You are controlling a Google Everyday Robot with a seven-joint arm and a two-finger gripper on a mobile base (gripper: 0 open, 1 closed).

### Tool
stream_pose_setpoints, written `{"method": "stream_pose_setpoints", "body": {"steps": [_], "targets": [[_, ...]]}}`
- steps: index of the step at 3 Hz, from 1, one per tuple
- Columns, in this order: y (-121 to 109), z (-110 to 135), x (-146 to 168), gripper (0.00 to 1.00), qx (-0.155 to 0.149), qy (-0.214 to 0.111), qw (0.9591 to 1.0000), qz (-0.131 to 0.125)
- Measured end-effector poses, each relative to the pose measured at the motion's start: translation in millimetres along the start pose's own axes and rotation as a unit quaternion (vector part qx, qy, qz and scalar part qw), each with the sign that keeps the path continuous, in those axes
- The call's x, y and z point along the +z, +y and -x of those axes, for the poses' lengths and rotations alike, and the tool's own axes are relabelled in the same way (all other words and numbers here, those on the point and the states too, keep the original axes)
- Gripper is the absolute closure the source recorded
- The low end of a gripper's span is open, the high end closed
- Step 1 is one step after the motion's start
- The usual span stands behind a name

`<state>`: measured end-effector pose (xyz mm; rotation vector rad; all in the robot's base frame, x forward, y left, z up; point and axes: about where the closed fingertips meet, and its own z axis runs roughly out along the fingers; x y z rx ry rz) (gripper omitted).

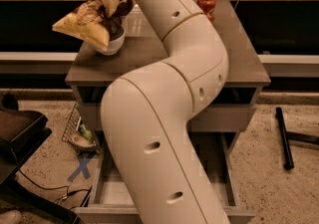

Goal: Pick brown chip bag from white bowl and place on counter

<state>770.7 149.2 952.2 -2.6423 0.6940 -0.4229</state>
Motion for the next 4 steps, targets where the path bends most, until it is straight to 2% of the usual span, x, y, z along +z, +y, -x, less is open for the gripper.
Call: {"method": "stream_pose_setpoints", "body": {"steps": [1, 2, 3, 4], "targets": [[-6.1, -8.9, -36.1, 1.0, 0.0, 0.022, 0.9995, -0.021], [-3.7, -25.0, -88.7, 1.0, 0.019, 0.058, 0.997, -0.048], [6.8, -34.3, -114.4, 1.0, 0.044, 0.081, 0.9946, -0.048], [48.3, -56.8, -135.4, 1.0, 0.111, 0.093, 0.9884, -0.047]]}}
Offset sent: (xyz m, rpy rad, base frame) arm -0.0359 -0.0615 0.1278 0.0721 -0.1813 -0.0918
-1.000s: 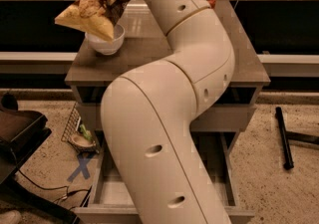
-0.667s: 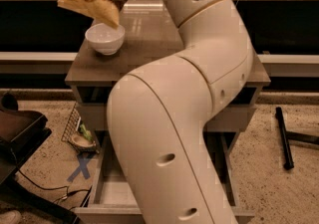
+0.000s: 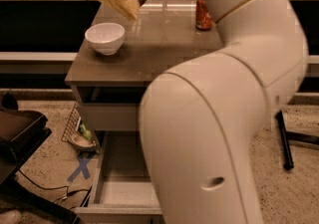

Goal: Pick brown chip bag from white bowl and place on counter

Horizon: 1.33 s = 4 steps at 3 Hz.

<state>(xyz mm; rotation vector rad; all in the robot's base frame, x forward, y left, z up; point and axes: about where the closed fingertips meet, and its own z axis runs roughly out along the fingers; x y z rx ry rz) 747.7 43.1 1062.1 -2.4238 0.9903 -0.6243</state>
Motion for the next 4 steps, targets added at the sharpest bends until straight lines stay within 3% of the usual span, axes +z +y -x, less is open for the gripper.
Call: {"method": "stream_pose_setpoints", "body": {"steps": [1, 2, 3, 4], "targets": [[44.4, -29.4, -12.1, 1.0, 0.065, -0.007, 0.9978, -0.009], [80.3, -35.7, -8.5, 1.0, 0.103, -0.022, 0.9942, -0.022], [98.0, -23.9, -9.3, 1.0, 0.115, -0.031, 0.9914, -0.054], [121.5, -0.6, 16.6, 1.0, 0.13, -0.035, 0.9897, -0.05]]}}
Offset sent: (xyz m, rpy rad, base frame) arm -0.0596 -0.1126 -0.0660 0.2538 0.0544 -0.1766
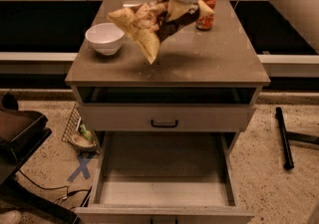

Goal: Pick brown chip bag from white bowl and place on counter

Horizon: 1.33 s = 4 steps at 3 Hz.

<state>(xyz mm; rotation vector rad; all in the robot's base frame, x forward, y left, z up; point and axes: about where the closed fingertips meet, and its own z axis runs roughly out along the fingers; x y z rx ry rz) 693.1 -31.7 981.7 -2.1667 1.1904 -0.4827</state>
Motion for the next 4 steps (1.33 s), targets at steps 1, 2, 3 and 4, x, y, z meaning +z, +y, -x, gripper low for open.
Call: {"method": "stream_pose_setpoints", "body": {"steps": [1, 2, 3, 4], "targets": [[30.5, 2.9, 37.0, 0.86, 0.038, 0.009, 0.9987, 0.033], [33.4, 3.6, 40.1, 0.63, 0.049, 0.009, 0.9981, 0.036], [34.1, 5.0, 42.0, 0.32, 0.048, 0.008, 0.9981, 0.038], [34.7, 5.6, 43.1, 0.09, 0.048, 0.008, 0.9981, 0.039]]}}
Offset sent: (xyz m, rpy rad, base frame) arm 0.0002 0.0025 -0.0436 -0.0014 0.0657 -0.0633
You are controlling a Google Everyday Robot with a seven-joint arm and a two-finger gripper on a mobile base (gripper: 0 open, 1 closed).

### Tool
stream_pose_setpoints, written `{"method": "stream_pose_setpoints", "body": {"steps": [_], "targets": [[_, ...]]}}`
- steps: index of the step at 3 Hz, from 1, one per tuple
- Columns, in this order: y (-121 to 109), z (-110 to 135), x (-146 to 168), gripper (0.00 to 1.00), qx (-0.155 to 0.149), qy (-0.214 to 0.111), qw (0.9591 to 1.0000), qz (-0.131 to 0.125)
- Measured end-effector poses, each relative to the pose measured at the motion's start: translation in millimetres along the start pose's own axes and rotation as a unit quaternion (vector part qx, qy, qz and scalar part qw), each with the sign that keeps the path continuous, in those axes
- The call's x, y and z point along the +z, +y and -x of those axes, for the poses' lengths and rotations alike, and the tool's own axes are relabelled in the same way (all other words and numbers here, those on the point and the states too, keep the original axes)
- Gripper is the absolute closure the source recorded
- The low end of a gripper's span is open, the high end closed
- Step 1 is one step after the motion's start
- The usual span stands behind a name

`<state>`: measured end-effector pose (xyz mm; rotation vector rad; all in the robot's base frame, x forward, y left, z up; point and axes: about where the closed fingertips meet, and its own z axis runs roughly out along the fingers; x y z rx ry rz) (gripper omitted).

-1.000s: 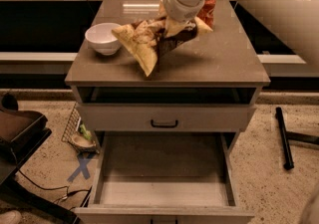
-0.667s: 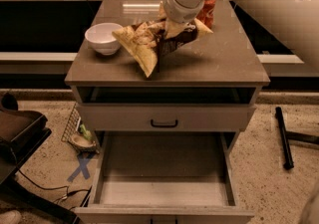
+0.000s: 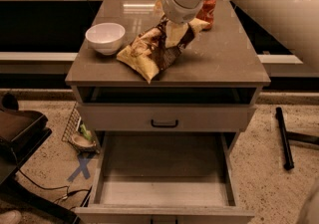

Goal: Pick brown chip bag from white bowl and place on counter

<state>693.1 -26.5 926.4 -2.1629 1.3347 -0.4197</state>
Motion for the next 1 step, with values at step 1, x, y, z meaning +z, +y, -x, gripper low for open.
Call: {"method": "stream_pose_setpoints", "body": {"steps": [1], "targets": [[0.5, 0.6, 1.0, 0.0, 0.0, 0.0, 1.0, 0.001]]}}
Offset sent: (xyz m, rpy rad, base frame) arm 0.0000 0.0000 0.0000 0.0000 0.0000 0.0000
